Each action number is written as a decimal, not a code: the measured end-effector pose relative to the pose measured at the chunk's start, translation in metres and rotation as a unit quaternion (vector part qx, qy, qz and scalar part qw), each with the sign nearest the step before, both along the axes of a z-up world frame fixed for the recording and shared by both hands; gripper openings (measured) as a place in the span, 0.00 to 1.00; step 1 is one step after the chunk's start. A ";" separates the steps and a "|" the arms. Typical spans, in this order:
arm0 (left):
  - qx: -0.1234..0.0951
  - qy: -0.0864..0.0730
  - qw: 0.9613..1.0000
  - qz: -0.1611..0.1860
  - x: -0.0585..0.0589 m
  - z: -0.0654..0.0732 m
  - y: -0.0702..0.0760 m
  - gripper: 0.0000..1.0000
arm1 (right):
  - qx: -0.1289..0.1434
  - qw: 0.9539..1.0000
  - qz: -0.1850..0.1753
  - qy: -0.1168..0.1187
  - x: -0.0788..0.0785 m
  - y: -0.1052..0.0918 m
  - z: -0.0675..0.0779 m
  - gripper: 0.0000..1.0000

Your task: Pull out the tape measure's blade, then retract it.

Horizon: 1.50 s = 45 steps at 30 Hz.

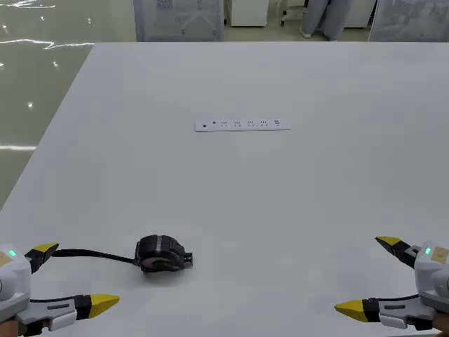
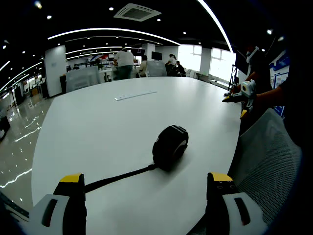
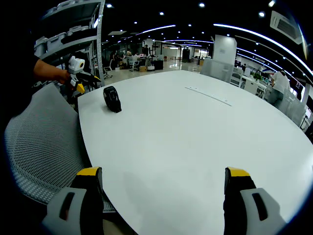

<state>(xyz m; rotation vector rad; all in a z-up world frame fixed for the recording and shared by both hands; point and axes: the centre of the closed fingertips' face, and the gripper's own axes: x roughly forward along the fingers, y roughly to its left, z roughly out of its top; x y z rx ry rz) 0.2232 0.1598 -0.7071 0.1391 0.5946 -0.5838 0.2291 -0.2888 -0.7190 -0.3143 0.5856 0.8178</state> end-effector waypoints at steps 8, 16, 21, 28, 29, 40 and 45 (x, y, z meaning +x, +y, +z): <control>0.001 0.001 1.000 0.003 0.001 0.000 0.002 1.00 | -0.023 1.000 -0.008 0.019 -0.001 -0.004 -0.007 1.00; 0.001 0.002 1.000 0.003 0.002 0.001 0.004 1.00 | -0.025 1.000 -0.011 0.004 0.005 -0.008 0.000 1.00; 0.001 0.001 1.000 0.003 0.004 0.002 0.005 1.00 | -0.024 1.000 -0.018 0.001 0.006 -0.011 0.001 1.00; 0.002 0.002 1.000 0.003 0.005 0.001 0.007 1.00 | -0.023 1.000 -0.015 -0.007 0.008 -0.011 0.003 1.00; 0.002 0.003 1.000 0.003 0.005 0.001 0.007 1.00 | -0.023 1.000 -0.018 -0.007 0.009 -0.012 0.003 1.00; 0.003 -0.003 1.000 0.004 0.008 0.003 0.010 1.00 | -0.014 1.000 -0.006 -0.008 0.009 -0.008 0.004 1.00; 0.006 -0.017 1.000 -0.002 0.012 0.006 0.010 1.00 | -0.014 1.000 -0.003 -0.004 0.011 -0.006 0.006 1.00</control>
